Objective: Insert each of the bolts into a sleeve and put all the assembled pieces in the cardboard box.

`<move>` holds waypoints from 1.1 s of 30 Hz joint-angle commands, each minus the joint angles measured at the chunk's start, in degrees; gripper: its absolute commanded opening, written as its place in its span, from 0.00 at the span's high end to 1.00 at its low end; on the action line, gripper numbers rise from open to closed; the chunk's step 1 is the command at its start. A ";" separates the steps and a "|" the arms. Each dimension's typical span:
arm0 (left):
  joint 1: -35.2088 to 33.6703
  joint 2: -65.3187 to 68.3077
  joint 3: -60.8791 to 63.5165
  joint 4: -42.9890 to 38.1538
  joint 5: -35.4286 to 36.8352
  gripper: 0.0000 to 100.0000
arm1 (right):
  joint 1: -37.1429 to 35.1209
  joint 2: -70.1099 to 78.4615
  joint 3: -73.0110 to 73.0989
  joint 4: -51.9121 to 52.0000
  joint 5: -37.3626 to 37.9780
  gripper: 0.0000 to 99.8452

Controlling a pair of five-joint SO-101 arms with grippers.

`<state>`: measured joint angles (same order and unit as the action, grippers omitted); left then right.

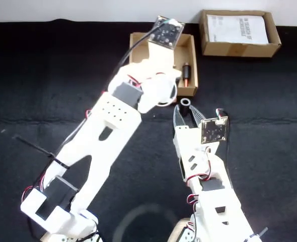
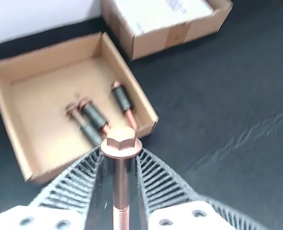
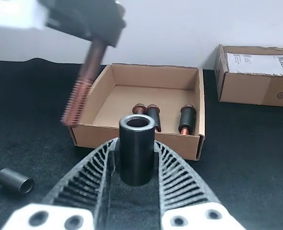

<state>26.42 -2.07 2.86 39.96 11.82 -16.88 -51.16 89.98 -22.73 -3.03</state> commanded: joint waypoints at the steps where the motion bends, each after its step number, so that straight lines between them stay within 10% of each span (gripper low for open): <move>1: 1.63 -5.14 3.74 -10.02 0.26 0.99 | -0.13 -1.71 -0.22 -1.19 -0.62 0.99; 12: 4.00 -19.03 37.05 -55.38 -0.09 0.99 | -0.22 -1.36 -0.22 -1.19 -0.62 0.99; 33: 8.92 -18.95 34.86 -55.74 0.44 0.99 | -0.92 -1.19 -0.22 -0.66 -3.69 0.99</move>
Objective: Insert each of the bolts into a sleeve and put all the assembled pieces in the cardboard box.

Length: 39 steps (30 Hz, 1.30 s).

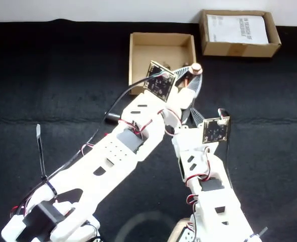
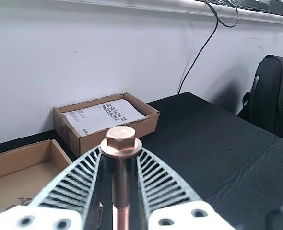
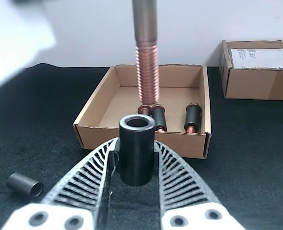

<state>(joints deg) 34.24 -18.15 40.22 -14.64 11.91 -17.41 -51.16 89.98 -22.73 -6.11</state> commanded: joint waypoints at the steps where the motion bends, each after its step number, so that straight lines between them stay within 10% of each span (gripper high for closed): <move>1: 1.19 -2.86 -1.89 -1.14 0.35 0.99 | -0.31 -1.19 -0.22 -0.66 -0.62 0.99; 32: 1.10 -2.95 10.33 -1.23 0.26 0.99 | 1.54 -1.54 -0.31 -0.66 -0.35 0.99; 39: 0.75 -2.95 13.23 8.26 0.26 0.78 | 1.54 -1.54 -0.48 -0.66 -0.35 0.99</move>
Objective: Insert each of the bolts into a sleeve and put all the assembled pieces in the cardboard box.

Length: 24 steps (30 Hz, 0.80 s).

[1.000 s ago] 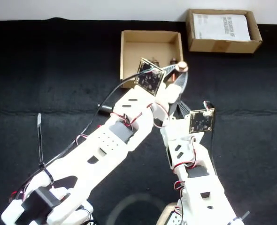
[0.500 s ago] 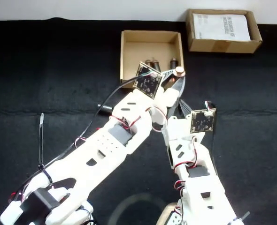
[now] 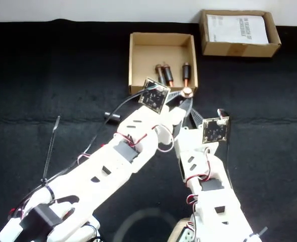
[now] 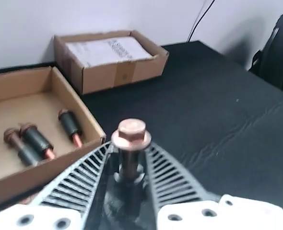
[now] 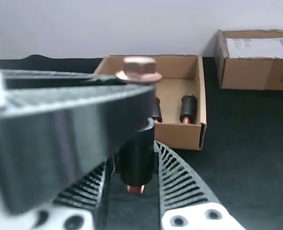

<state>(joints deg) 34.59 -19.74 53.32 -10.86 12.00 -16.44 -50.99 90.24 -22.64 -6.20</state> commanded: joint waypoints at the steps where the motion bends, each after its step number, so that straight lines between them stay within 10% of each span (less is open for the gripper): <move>1: 0.04 -1.45 0.13 6.42 0.18 0.76 | 0.57 -1.71 -0.75 -0.75 -0.26 0.99; 16: -11.21 -7.25 12.00 13.80 0.09 0.75 | 3.82 -1.63 -1.19 -0.48 -0.26 0.99; 24: -21.67 -7.78 16.48 13.80 0.18 0.75 | 4.18 -1.27 -12.53 17.36 -3.60 0.99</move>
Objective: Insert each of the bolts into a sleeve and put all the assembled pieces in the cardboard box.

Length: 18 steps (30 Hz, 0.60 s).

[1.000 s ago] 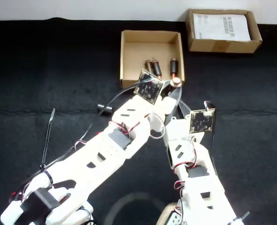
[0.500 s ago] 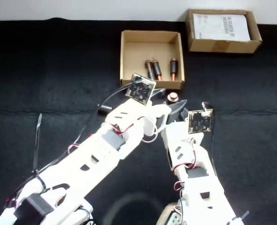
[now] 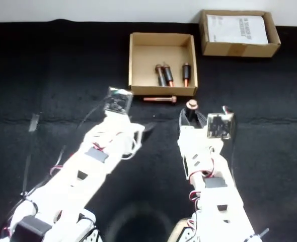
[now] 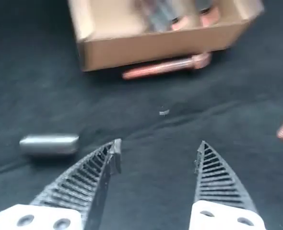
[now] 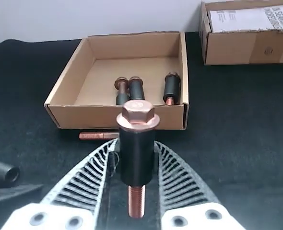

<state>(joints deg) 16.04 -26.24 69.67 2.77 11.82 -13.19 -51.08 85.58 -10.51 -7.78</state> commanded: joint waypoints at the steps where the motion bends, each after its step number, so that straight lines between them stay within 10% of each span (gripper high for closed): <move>1: -3.91 -1.27 0.40 0.18 0.35 0.75 | 0.92 -1.19 -9.63 7.34 -2.37 0.99; 10: -6.37 -1.36 3.47 0.18 0.44 0.76 | 0.48 -0.92 -22.81 22.37 -2.64 0.99; 18: -6.73 -1.10 3.65 0.18 0.44 0.97 | 0.48 9.36 -38.46 36.79 -2.64 0.99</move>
<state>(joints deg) 9.80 -26.24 73.80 2.95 11.91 -12.92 -44.40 55.60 22.99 -9.89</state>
